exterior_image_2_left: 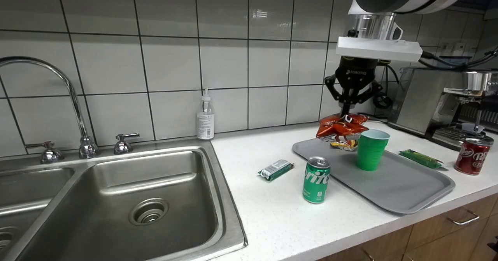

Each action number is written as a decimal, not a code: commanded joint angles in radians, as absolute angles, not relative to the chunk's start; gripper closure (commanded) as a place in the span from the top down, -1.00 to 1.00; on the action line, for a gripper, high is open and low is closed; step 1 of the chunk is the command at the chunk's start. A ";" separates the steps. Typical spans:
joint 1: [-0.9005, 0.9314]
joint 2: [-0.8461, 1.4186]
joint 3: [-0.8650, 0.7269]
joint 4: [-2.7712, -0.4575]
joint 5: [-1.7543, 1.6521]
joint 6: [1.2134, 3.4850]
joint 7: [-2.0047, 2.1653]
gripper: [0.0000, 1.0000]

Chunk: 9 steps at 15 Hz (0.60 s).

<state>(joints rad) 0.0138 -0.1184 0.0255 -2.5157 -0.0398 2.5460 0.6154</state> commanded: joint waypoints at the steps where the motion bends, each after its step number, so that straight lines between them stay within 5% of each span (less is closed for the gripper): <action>1: 0.033 -0.142 0.054 -2.512 0.011 2.535 0.545 -1.00; 9: 0.104 -0.100 0.103 -2.502 0.124 2.538 0.413 -1.00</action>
<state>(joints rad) 0.0892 -0.1155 0.0847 -2.5142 0.0760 2.5459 0.4781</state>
